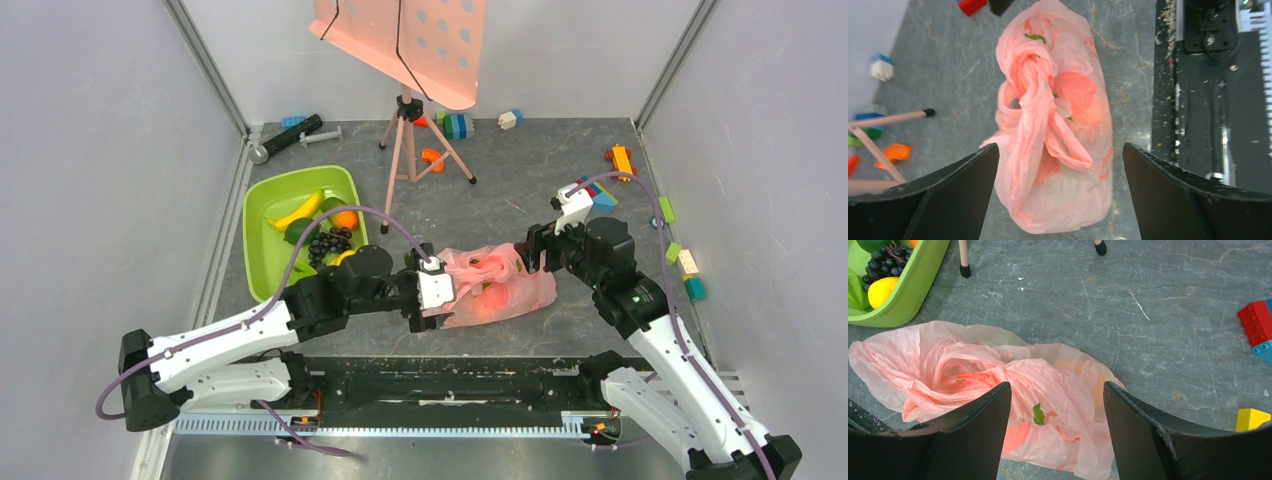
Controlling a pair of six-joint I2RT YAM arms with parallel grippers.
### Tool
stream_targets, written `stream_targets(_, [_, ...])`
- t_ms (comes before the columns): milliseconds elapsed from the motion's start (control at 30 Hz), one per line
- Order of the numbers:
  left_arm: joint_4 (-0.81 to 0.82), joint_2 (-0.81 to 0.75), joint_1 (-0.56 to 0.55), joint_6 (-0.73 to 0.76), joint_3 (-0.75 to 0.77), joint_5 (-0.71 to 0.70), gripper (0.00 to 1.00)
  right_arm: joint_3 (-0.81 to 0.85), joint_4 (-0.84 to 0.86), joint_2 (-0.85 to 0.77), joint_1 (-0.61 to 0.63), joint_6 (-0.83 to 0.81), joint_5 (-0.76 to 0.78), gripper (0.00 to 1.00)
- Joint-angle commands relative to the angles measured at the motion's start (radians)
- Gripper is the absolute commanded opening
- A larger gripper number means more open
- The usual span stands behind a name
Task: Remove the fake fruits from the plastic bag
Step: Untie the plastic bag at the center of the board.
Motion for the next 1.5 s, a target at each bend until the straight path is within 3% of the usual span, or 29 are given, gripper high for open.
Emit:
stream_targets(0, [0.116, 0.018, -0.005, 0.256, 0.000, 0.029, 1.00, 0.009, 0.009, -0.019, -0.003, -0.015, -0.016, 0.71])
stream_targets(167, [0.127, 0.122, -0.005, 0.345, 0.037, 0.010, 0.95, -0.005, 0.004, -0.031, -0.003, -0.017, -0.029, 0.71])
stream_targets(433, [0.123, 0.237, -0.006, 0.364, 0.088, 0.010, 0.90, -0.003, -0.019, -0.038, -0.003, -0.032, -0.031, 0.71])
stream_targets(667, [0.118, 0.294, -0.003, 0.378, 0.126, -0.101, 0.69, -0.007, -0.018, -0.035, -0.002, -0.030, -0.043, 0.71])
stream_targets(1000, [0.089, 0.318, -0.004, 0.394, 0.110, -0.144, 0.63, -0.013, 0.004, -0.034, -0.003, -0.041, -0.103, 0.71])
stream_targets(1167, [0.064, 0.333, -0.004, 0.383, 0.123, -0.161, 0.41, -0.041, 0.038, -0.038, -0.003, -0.046, -0.139, 0.74])
stream_targets(1300, [0.044, 0.335, -0.004, 0.374, 0.127, -0.157, 0.04, -0.077, 0.090, -0.008, -0.003, -0.092, -0.222, 0.78])
stream_targets(1467, [0.053, 0.298, -0.005, 0.384, 0.089, -0.101, 0.02, -0.040, 0.105, 0.064, -0.003, -0.116, -0.293, 0.76])
